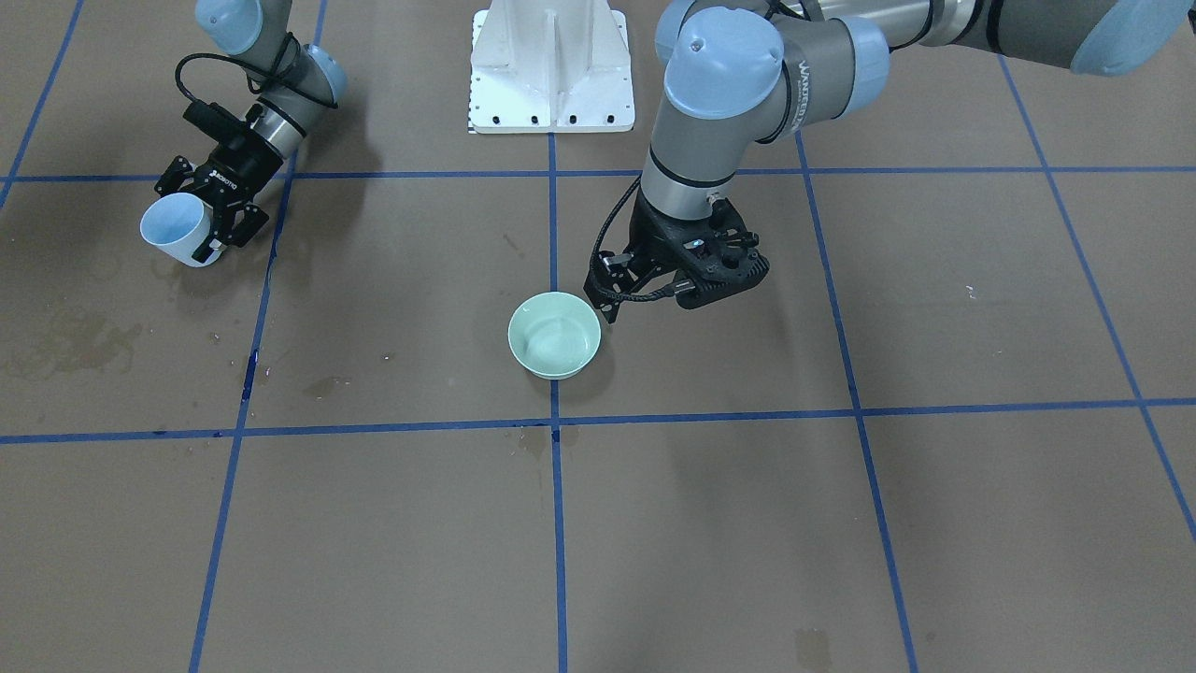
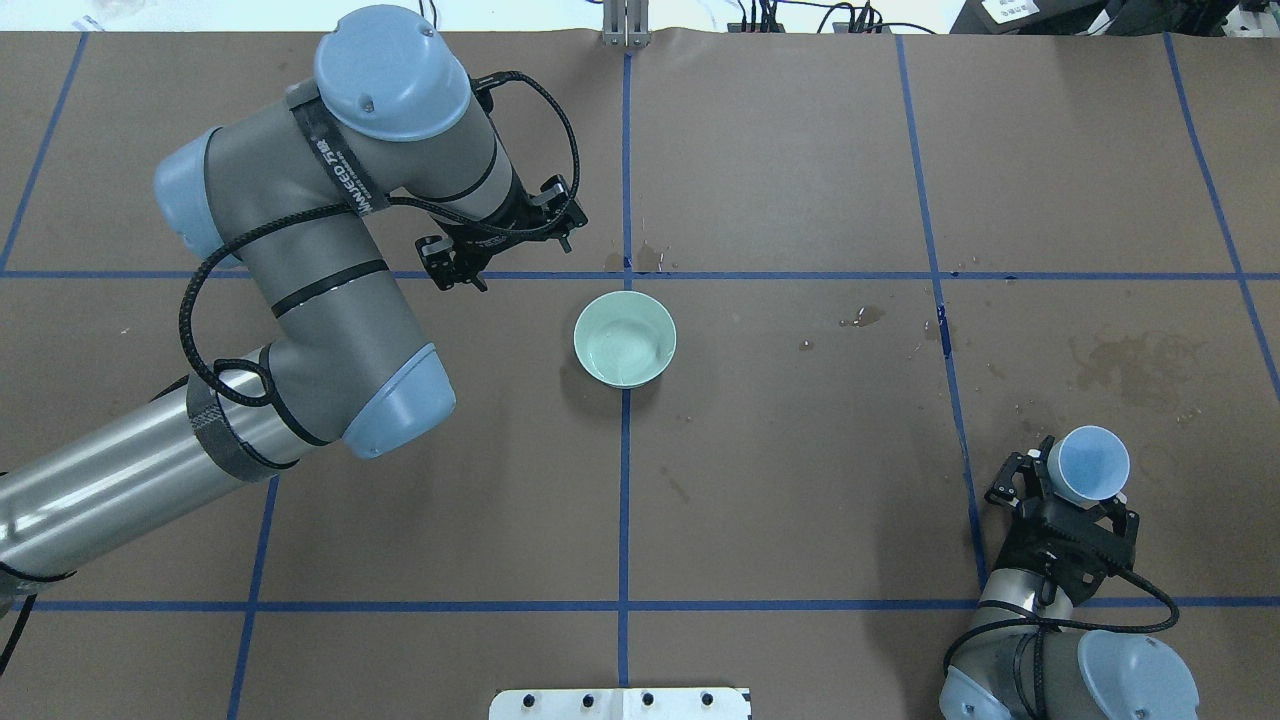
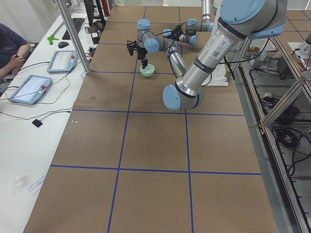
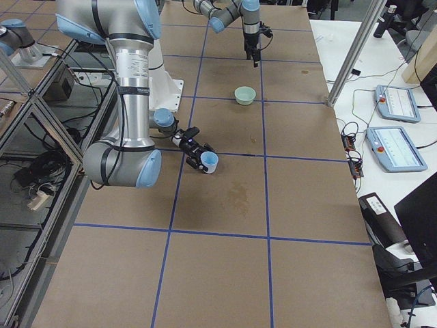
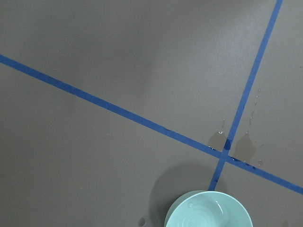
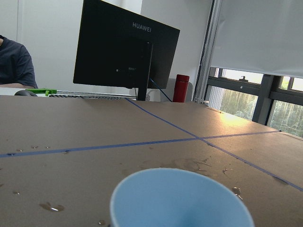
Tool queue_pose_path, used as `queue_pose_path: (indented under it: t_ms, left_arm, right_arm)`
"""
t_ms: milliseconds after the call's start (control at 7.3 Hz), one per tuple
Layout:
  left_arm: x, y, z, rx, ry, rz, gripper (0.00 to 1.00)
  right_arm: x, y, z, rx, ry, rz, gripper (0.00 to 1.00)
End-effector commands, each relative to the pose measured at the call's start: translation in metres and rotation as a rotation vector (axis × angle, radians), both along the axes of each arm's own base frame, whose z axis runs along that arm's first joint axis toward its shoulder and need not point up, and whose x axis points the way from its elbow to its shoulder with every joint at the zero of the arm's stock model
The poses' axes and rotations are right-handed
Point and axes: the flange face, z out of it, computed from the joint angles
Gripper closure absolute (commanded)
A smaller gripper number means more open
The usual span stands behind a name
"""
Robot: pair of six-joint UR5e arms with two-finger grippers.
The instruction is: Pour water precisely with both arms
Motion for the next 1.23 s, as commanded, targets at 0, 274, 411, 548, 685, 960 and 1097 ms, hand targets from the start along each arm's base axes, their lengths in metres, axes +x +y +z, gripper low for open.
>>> queue_pose_path:
  t_ms: [0,274,411,548,685,960,1097]
  left_arm:
    - [0.0,0.0,-0.001,0.001,0.001,-0.001,0.0]
    - [-0.001,-0.001,-0.001,0.002,0.001,-0.002,0.0]
    - [-0.002,-0.001,-0.001,0.002,0.001,-0.002,0.0]
    - [-0.002,-0.002,-0.001,0.003,0.001,-0.002,0.0]
    - [-0.006,-0.004,-0.002,0.008,0.001,-0.005,0.0]
    - [-0.026,-0.019,0.004,0.06,-0.059,0.033,0.0]
    - [-0.036,-0.027,0.007,0.084,-0.082,0.047,0.0]
  right_arm:
    - [0.011,-0.019,-0.024,-0.047,0.06,-0.051,1.0]
    - [0.031,-0.047,-0.049,-0.059,0.046,-0.03,1.0]
    - [0.044,-0.057,-0.06,-0.04,0.058,-0.06,1.0]
    - [0.055,-0.075,-0.077,-0.009,0.036,-0.095,1.0]
    - [0.053,-0.083,-0.081,-0.002,0.004,-0.156,1.0]
    - [0.05,-0.107,-0.09,0.052,-0.019,-0.33,1.0]
    - [0.052,-0.115,-0.095,0.092,-0.034,-0.392,1.0]
